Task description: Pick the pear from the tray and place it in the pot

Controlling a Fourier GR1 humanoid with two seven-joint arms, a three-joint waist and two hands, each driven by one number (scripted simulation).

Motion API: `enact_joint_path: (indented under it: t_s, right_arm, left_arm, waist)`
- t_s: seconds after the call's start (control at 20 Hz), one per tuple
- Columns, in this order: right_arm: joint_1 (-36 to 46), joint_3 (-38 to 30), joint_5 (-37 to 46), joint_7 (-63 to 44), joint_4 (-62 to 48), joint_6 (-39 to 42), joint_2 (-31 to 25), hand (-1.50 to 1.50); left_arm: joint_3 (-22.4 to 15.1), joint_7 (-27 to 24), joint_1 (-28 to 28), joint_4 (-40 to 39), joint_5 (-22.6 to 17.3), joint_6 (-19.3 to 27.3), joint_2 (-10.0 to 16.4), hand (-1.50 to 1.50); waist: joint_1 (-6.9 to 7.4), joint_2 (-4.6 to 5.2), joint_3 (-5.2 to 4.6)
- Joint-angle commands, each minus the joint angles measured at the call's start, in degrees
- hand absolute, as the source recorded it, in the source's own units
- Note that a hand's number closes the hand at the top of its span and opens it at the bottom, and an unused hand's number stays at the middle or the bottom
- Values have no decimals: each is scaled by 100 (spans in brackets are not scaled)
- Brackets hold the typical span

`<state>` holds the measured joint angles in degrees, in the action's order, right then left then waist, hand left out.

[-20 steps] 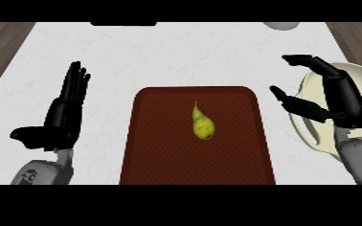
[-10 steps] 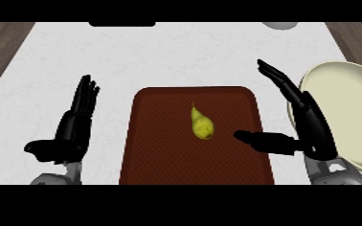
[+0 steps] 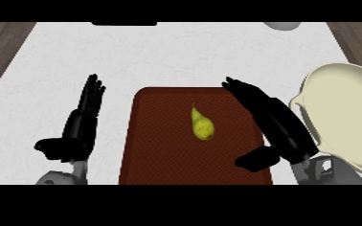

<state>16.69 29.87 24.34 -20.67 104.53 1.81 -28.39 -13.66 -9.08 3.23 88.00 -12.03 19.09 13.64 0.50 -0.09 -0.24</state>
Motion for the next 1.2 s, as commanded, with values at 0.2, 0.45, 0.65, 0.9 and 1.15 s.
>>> enact_joint_path:
  t_s: [0.2, 0.45, 0.65, 0.9, 1.15]
  right_arm:
    - [850, 618, 260, -2008, -502, 1316, 825, -150]
    - [1214, 237, 314, -2280, -852, 1782, 1573, -150]
    - [750, 597, 768, -2358, -1171, 1728, 1572, -150]
    - [588, 471, 1153, -2018, -1704, 1723, 1961, -150]
    - [649, 43, 1402, -1470, -2137, 1950, 2089, -150]
  left_arm:
    - [29, -268, -211, -18, 46, -129, -119, 0]
    - [-62, -265, -404, 84, 369, 35, -376, 0]
    - [150, 91, -368, 420, 275, -111, -118, 0]
    - [554, 154, 1, -110, 141, -477, -136, 0]
    - [187, 122, -529, 493, 580, -279, -493, 0]
  waist:
    - [7, 10, 19]
    - [-16, 8, 22]
    - [-28, 2, 24]
    - [-43, 9, 24]
    - [-26, 7, 24]
